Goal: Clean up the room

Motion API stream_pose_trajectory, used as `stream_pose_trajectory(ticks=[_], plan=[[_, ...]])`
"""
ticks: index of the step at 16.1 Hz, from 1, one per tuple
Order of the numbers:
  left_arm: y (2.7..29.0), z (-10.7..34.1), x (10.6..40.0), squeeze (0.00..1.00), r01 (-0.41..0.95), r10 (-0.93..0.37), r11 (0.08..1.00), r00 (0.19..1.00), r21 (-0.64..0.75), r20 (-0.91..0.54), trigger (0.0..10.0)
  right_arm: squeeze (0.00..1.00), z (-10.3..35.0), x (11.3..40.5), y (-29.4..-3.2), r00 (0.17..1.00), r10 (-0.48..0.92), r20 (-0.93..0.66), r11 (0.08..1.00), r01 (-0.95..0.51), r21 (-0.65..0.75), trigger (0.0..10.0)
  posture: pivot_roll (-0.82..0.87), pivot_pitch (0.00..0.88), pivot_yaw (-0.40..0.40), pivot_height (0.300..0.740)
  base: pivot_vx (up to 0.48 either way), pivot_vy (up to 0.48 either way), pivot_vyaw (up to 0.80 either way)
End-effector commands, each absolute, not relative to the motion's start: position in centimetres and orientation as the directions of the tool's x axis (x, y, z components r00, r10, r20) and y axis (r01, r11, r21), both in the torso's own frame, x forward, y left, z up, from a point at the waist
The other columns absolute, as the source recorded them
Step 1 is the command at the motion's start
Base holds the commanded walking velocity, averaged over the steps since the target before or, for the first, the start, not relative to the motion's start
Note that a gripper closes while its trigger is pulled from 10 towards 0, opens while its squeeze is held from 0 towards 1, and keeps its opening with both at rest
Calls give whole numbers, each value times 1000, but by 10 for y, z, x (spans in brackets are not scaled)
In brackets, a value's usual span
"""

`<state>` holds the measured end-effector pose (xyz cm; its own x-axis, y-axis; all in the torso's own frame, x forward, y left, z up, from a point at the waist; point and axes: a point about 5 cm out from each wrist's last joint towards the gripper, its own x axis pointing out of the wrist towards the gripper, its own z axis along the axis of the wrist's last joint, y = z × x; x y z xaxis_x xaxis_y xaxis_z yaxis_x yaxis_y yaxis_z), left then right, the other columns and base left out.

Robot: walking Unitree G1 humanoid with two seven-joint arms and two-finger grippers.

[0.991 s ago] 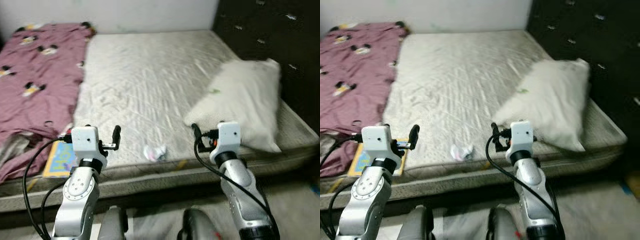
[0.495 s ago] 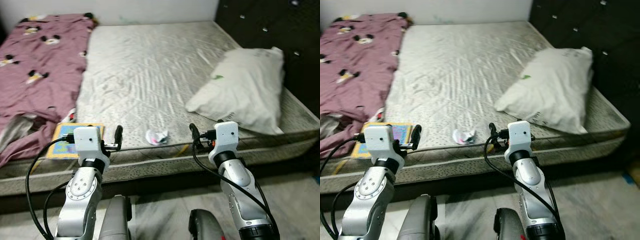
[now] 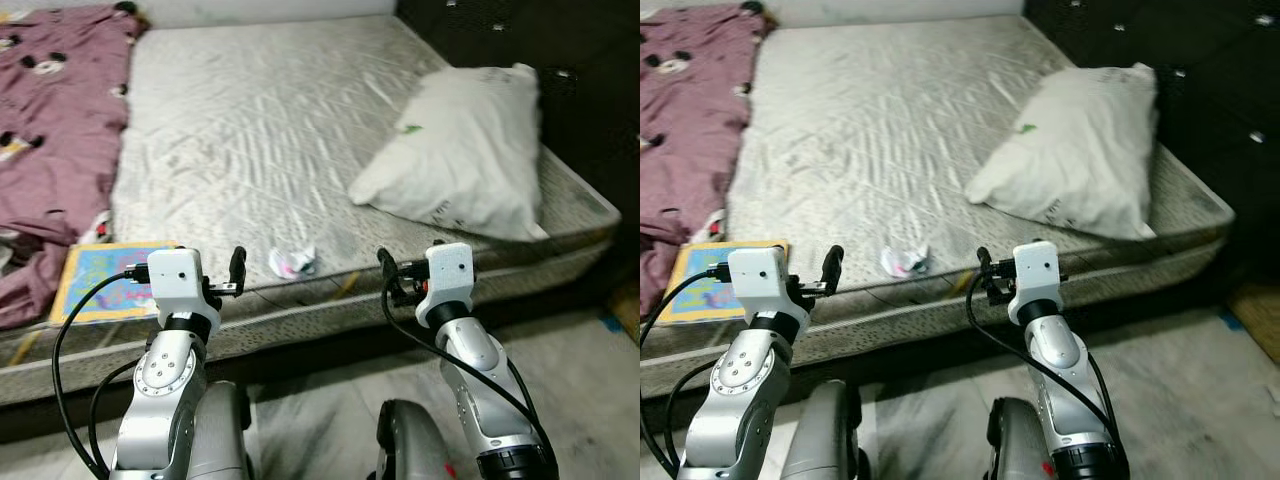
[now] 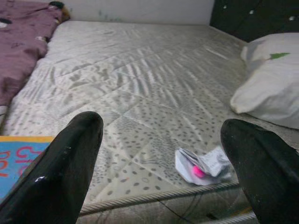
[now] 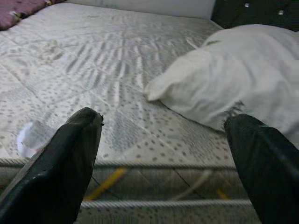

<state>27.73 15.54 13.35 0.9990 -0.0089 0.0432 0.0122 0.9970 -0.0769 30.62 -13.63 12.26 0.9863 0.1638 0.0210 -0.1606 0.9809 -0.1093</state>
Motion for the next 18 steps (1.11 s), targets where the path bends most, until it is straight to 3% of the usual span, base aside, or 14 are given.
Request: stream_pose_trajectory(ticks=[1, 4, 9, 18], plan=[[157, 135, 276, 0, 3, 0, 997, 999, -75, 41, 10000, 0, 124, 308, -135, 984, 175, 30, 978, -170, -122, 10000, -7, 146, 1, 546, 0, 0, 0], [155, 136, 277, 0, 12, -8, 997, 999, -75, 46, 10000, 0, 124, 308, -132, 980, 195, 34, 971, -188, -150, 10000, -7, 143, -1, 546, 0, 0, 0], [154, 136, 278, 0, 16, -12, 997, 999, -74, 47, 10000, 0, 123, 308, -130, 978, 206, 36, 964, -196, -180, 10000, -9, 137, 1, 546, 0, 0, 790], [151, 137, 278, 0, 53, -48, 996, 997, -76, 63, 10000, 0, 120, 308, -128, 972, 231, 35, 959, -221, -178, 10000, -5, 117, 3, 546, 29, 0, 0]])
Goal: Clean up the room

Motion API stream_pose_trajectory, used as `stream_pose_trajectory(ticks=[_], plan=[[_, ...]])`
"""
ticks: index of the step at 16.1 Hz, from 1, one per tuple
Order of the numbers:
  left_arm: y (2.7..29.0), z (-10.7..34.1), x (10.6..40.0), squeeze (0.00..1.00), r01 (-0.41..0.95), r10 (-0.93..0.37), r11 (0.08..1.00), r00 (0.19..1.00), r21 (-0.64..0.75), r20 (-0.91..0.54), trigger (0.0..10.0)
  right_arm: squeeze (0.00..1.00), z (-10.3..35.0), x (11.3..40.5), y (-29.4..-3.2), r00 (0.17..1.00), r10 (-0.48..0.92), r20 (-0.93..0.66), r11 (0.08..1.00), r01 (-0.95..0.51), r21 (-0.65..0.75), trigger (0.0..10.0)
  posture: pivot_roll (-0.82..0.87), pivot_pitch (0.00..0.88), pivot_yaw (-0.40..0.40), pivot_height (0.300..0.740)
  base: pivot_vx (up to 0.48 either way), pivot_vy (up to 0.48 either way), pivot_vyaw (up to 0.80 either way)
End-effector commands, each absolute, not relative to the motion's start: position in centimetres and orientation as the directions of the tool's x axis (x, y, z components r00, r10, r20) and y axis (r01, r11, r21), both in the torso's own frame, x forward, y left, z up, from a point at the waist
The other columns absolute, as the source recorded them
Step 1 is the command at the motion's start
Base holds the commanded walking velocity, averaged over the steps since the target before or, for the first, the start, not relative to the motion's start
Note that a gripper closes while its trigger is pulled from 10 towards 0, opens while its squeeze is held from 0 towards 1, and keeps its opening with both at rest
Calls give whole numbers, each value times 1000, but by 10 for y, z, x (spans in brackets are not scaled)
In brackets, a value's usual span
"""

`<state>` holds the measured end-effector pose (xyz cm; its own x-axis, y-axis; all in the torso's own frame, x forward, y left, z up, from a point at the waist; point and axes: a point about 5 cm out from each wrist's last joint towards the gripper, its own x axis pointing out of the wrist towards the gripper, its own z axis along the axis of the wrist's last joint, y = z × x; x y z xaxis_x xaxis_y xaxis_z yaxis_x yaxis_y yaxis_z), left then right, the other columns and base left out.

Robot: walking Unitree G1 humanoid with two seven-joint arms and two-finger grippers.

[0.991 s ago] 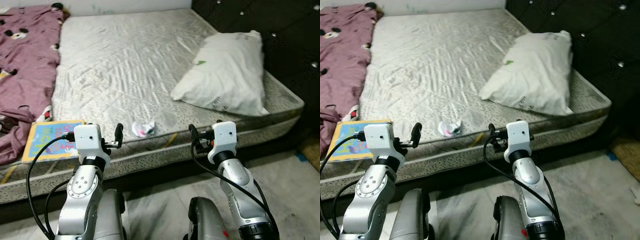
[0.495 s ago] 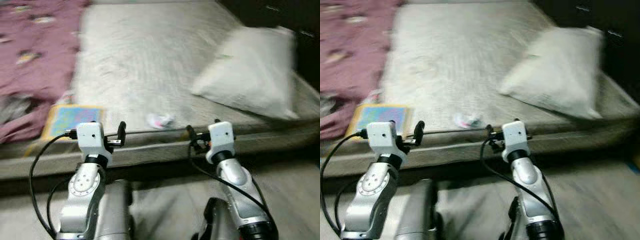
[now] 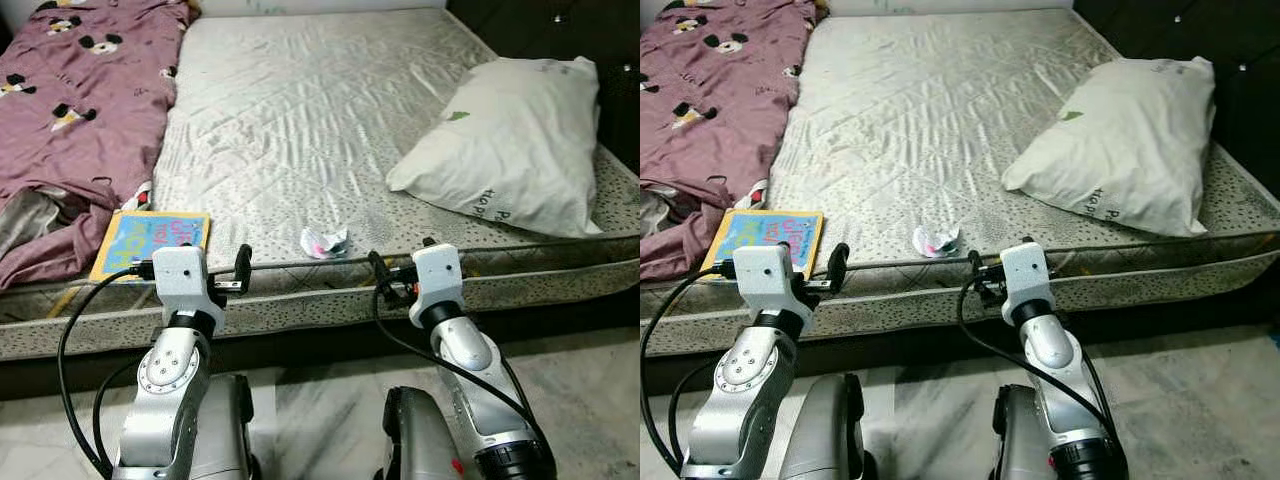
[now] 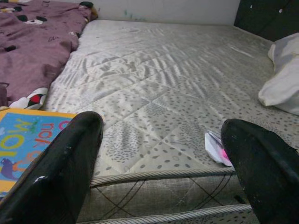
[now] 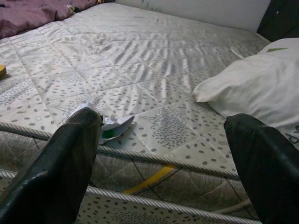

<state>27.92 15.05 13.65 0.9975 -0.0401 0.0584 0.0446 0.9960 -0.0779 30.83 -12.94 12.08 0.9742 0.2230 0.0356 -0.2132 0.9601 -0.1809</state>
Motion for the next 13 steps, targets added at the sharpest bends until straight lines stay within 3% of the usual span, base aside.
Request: stream_pose_trajectory(ticks=[1, 5, 7, 9, 13], plan=[[151, 137, 278, 0, 56, -51, 996, 997, -75, 66, 10000, 0, 120, 308, -128, 972, 231, 34, 959, -222, -176, 10000, -5, 117, 3, 546, 296, 0, 0], [150, 137, 278, 0, 58, -53, 996, 996, -74, 68, 10000, 0, 120, 305, -122, 963, 266, 45, 948, -253, -192, 10000, -8, 116, 2, 546, 309, 0, 0], [150, 136, 278, 0, 58, -53, 996, 996, -73, 67, 10000, 0, 120, 306, -122, 964, 263, 44, 948, -250, -196, 10000, -10, 119, 2, 546, 321, 0, 700], [150, 136, 279, 0, 56, -51, 996, 997, -76, 65, 10000, 0, 119, 307, -126, 969, 244, 37, 958, -234, -167, 10000, -10, 125, 3, 546, 306, 0, 0], [150, 135, 279, 0, 55, -51, 995, 997, -79, 58, 10000, 0, 118, 308, -125, 969, 244, 34, 959, -236, -155, 10000, -9, 128, 6, 546, 0, 0, 0]])
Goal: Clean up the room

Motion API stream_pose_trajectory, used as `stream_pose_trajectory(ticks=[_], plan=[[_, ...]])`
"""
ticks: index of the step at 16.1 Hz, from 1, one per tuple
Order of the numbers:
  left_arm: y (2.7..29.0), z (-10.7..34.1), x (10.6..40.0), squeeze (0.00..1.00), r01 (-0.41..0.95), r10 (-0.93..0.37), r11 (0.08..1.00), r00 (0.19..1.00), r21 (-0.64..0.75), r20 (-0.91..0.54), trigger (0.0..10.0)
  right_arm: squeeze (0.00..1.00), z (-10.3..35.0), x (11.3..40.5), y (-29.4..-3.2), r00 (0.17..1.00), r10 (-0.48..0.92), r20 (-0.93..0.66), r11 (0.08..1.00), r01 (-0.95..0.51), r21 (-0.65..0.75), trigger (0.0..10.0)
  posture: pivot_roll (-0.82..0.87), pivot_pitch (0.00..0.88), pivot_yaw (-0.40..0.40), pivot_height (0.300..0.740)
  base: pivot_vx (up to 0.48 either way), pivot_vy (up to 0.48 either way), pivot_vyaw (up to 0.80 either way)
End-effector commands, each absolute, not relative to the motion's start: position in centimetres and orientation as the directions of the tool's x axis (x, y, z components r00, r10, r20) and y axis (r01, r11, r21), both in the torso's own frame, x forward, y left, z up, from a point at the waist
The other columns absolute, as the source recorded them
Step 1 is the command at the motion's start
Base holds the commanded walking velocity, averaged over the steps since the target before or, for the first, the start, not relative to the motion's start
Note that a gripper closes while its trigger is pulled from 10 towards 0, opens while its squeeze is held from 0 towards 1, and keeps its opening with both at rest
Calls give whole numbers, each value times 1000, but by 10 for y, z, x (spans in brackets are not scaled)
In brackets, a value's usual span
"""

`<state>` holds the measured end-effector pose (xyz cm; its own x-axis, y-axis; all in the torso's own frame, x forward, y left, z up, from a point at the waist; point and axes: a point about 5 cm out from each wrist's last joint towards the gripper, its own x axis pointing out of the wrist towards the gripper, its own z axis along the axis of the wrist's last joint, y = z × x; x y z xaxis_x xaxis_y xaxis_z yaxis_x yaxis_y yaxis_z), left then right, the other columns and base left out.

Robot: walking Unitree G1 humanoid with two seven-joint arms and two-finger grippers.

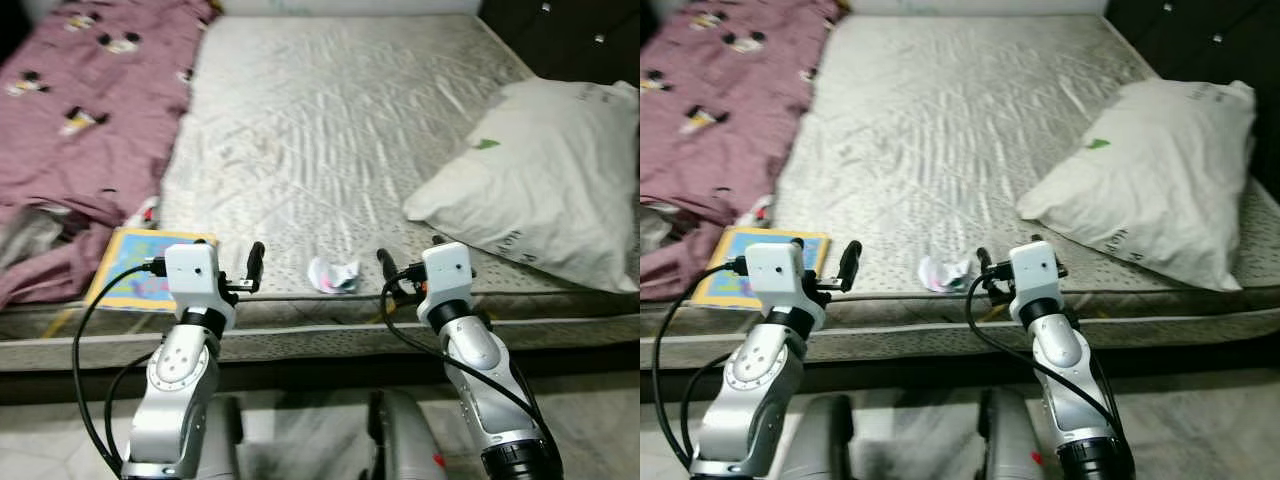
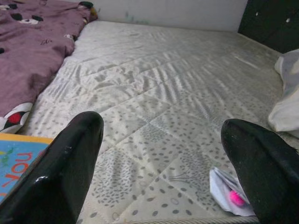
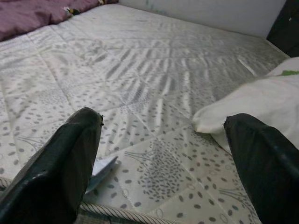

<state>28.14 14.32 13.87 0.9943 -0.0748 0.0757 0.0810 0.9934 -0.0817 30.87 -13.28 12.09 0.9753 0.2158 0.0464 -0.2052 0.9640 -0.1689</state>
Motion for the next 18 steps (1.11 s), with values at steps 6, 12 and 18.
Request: stream_pose_trajectory(ticks=[6, 12, 18], plan=[[150, 136, 280, 0, 42, -37, 996, 998, -79, 59, 10000, 0, 117, 308, -123, 966, 259, 21, 955, -253, -152, 10000, -3, 133, 3, 506, 0, 0, 0], [151, 138, 276, 0, 58, -53, 996, 996, -73, 73, 10000, 0, 106, 311, -120, 943, 324, -68, 936, -331, -121, 10000, 5, 151, 3, 506, 48, 0, 0], [149, 136, 277, 0, 66, -61, 995, 996, -80, 58, 10000, 0, 106, 309, -116, 934, 351, -68, 920, -358, -163, 10000, 3, 158, 7, 506, 141, 0, 133]])
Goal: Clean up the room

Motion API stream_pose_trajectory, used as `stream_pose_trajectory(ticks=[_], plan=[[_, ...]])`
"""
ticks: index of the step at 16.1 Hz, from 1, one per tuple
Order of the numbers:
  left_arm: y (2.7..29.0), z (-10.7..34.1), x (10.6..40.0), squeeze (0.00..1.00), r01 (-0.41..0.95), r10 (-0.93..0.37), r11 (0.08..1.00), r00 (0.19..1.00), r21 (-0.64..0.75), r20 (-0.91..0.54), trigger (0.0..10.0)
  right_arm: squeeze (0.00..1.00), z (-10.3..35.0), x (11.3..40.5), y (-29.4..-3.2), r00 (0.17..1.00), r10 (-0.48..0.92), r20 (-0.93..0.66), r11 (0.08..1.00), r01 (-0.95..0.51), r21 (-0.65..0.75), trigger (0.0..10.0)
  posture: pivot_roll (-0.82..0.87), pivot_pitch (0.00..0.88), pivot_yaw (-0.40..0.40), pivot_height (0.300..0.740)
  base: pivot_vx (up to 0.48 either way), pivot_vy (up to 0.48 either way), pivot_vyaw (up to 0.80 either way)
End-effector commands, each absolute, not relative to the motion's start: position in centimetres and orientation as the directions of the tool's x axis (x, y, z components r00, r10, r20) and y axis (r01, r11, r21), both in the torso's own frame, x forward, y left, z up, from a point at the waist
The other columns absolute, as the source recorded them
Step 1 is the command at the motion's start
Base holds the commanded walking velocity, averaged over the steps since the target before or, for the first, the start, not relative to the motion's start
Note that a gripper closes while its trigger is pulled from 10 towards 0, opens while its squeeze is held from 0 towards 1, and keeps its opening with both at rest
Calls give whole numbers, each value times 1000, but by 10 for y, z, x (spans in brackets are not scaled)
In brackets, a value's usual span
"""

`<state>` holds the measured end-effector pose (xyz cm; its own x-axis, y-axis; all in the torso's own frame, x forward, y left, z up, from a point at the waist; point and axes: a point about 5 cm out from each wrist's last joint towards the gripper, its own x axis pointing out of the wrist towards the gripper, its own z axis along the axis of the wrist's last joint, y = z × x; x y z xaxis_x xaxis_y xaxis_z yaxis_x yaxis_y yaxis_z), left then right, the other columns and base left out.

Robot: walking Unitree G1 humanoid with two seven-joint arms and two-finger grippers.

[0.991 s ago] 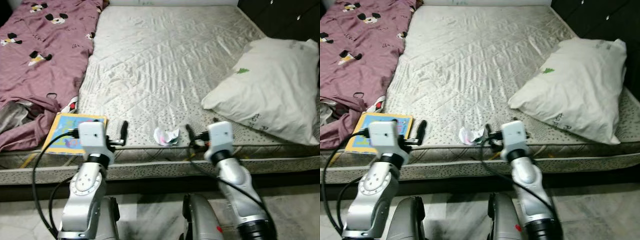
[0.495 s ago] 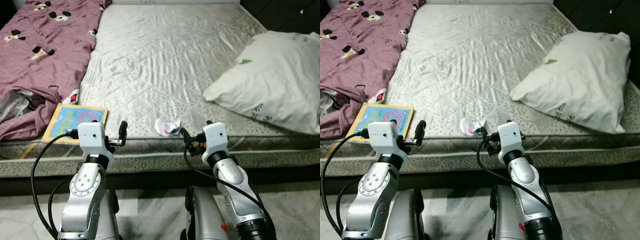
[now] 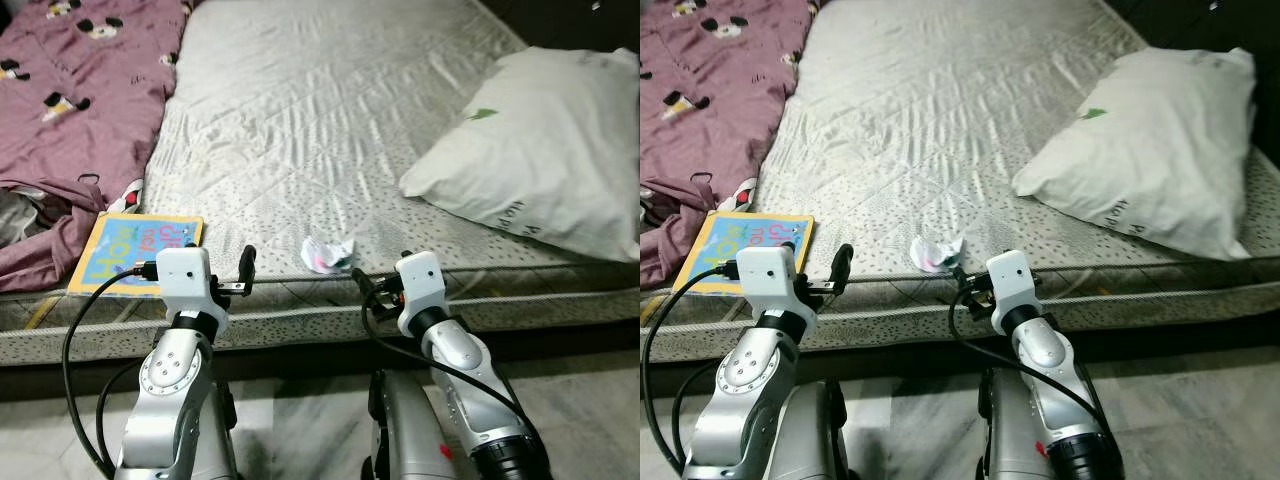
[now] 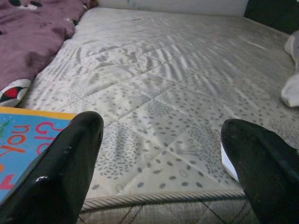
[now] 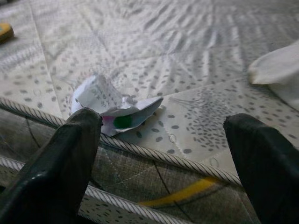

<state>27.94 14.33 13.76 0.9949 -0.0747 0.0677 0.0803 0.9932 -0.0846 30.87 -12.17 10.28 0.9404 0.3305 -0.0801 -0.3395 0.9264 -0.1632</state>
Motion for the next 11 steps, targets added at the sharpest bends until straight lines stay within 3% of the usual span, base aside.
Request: stream_pose_trajectory(ticks=[1, 3, 11], plan=[[149, 136, 277, 0, 64, -59, 995, 997, -81, 55, 10000, 0, 107, 309, -116, 932, 356, -64, 918, -362, -165, 10000, 2, 156, 6, 506, 0, 0, 800], [149, 136, 277, 0, 61, -56, 995, 997, -82, 53, 10000, 0, 106, 309, -115, 930, 362, -66, 915, -369, -163, 10000, 6, 152, 5, 506, 0, 0, 800], [153, 142, 271, 0, 62, -60, 997, 996, -34, 65, 10000, 0, 109, 327, -103, 873, 482, -71, 826, -480, -296, 10000, 61, 155, 8, 506, 0, 0, 0]])
